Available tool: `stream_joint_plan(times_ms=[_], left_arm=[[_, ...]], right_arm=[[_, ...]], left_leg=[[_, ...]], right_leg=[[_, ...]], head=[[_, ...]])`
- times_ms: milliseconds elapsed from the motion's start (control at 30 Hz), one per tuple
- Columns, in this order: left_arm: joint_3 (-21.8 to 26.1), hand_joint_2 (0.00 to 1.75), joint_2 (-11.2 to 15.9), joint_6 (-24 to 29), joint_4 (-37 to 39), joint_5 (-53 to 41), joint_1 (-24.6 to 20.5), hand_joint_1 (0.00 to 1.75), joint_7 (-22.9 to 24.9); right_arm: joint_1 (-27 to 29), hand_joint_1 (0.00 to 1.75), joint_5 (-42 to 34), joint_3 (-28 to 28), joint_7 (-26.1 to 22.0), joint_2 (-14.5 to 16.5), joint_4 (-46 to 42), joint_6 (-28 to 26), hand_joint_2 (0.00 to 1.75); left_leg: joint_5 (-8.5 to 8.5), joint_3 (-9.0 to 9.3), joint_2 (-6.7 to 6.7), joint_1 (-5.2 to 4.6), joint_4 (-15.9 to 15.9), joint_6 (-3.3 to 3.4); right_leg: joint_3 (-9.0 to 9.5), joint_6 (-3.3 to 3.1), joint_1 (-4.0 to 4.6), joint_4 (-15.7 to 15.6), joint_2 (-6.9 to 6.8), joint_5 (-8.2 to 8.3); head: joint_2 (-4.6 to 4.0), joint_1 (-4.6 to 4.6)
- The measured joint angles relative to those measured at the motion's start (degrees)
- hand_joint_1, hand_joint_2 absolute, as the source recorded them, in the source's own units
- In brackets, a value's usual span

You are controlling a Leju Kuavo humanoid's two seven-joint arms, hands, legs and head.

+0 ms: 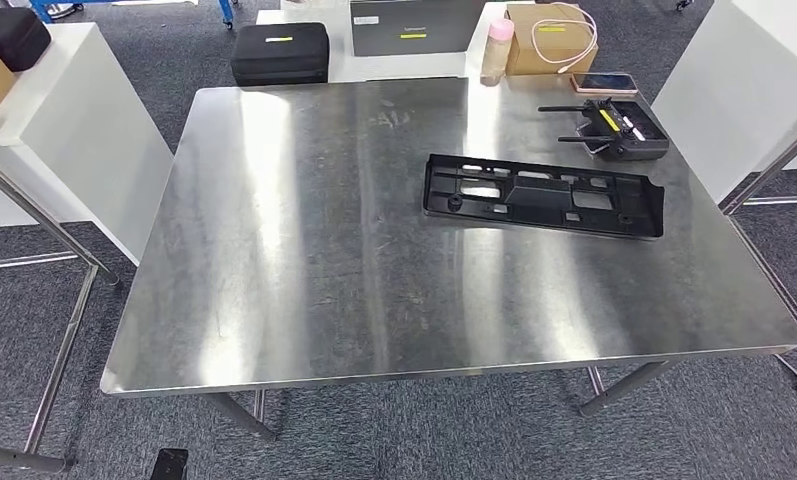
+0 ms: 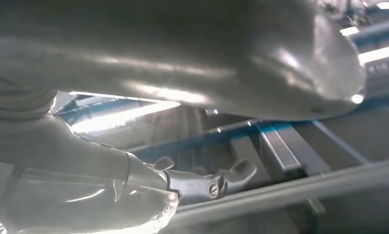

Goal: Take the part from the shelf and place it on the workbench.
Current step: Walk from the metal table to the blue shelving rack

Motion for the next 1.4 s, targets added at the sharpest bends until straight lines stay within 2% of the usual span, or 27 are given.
stream_joint_plan(times_ms=[100, 267, 367, 433, 533, 667, 967, 1067, 1167, 1300, 1400], left_arm=[[0.55, 0.00, -0.40, -0.12, 0.01, 0.62, -0.09, 0.00, -0.65], [1.16, 0.00, -0.85, -0.20, 0.01, 0.97, -0.42, 0.00, -1.01], [1.19, 0.00, -1.08, -0.28, 0.00, 0.85, -0.65, 0.00, -1.00], [1.19, 0.00, -1.19, -0.32, 0.00, 0.81, -0.89, 0.00, -0.88], [1.16, 0.00, -1.31, -0.24, 0.00, 1.35, -1.12, 0.00, -0.18], [0.99, 0.00, -1.35, -0.79, 0.00, 1.33, -1.22, 0.00, 0.75], [0.16, 0.00, -0.77, -3.26, 0.00, -1.06, -1.25, 0.00, 4.55], [-0.87, 0.00, -0.41, -3.66, 0.00, -2.72, -1.24, 0.00, 6.49], [-1.88, 0.00, -0.09, -3.61, 0.00, -3.84, -1.23, 0.00, 7.99], [-2.84, 0.00, 0.27, -3.05, 0.00, -4.68, -1.15, 0.00, 10.41], [-3.21, 0.00, 0.51, -3.44, 0.00, -4.99, -1.03, 0.00, 11.31]], right_arm=[[6.10, 0.00, 0.07, -13.75, -9.64, 7.81, -8.69, -0.16, 0.00], [10.16, 0.00, -3.95, -34.88, -31.08, 24.44, -19.31, -0.22, 0.00], [10.67, 0.00, -4.75, -45.89, -40.30, 32.76, -22.01, -0.22, 0.00], [10.94, 0.00, -4.06, -52.43, -43.56, 37.01, -22.30, -0.22, 0.00], [12.00, 0.00, -3.79, -59.17, -41.52, 41.82, -20.20, -0.21, 0.00], [13.32, 0.00, -0.37, -65.13, -35.27, 45.74, -13.72, -0.20, 0.00], [14.98, 0.00, 5.56, -68.62, -14.12, 49.99, 1.77, -0.20, 0.00], [15.12, 0.00, 3.30, -68.76, -12.53, 50.44, 7.27, -0.15, 0.00], [15.17, 0.00, 0.71, -68.76, -15.05, 50.40, 13.24, 1.55, 0.00], [15.18, 0.00, 0.15, -68.66, -19.39, 49.93, 19.54, 11.55, 1.75], [15.18, 0.00, 0.80, -68.61, -20.30, 49.79, 22.16, 14.66, 1.75]], left_leg=[[-0.01, 0.13, -0.23, -0.07, 0.00, 0.01], [-0.06, 0.39, -0.26, -0.20, 0.00, 0.03], [-0.05, 0.47, -0.08, -0.22, 0.00, 0.02], [-0.06, 0.51, 0.01, -0.25, -0.01, 0.02], [-0.09, 0.55, 0.10, -0.30, -0.01, 0.01], [-0.15, 0.63, 0.31, -0.38, -0.01, 0.03], [-0.16, 0.73, 0.63, -0.40, -0.02, 0.05], [-0.16, 0.75, 0.66, -0.38, -0.02, 0.04], [-0.15, 0.75, 0.69, -0.38, -0.02, 0.04], [-0.15, 0.76, 0.70, -0.39, -0.02, 0.04], [-0.15, 0.76, 0.69, -0.41, -0.02, 0.04]], right_leg=[[0.01, 0.08, 0.18, -0.02, -0.21, -0.10], [0.03, 0.14, 0.21, -0.03, -0.23, -0.17], [0.03, 0.14, 0.21, -0.02, -0.14, -0.17], [0.05, 0.14, 0.20, -0.02, -0.06, -0.17], [0.07, 0.14, 0.18, -0.02, 0.07, -0.17], [0.10, 0.14, 0.10, -0.02, 0.27, -0.17], [0.11, 0.13, 0.08, -0.02, 0.44, -0.17], [0.12, 0.13, 0.08, -0.02, 0.47, -0.16], [0.12, 0.12, 0.08, -0.02, 0.49, -0.16], [0.14, 0.12, 0.07, -0.02, 0.50, -0.16], [0.15, 0.13, 0.06, -0.02, 0.49, -0.16]], head=[[0.00, 0.01], [0.00, 0.00], [0.00, 0.00], [0.00, 0.00], [0.00, 0.01], [0.00, 0.01], [0.00, 0.00], [0.00, 0.02], [0.00, 0.01], [0.00, 0.01], [0.00, 0.01]])
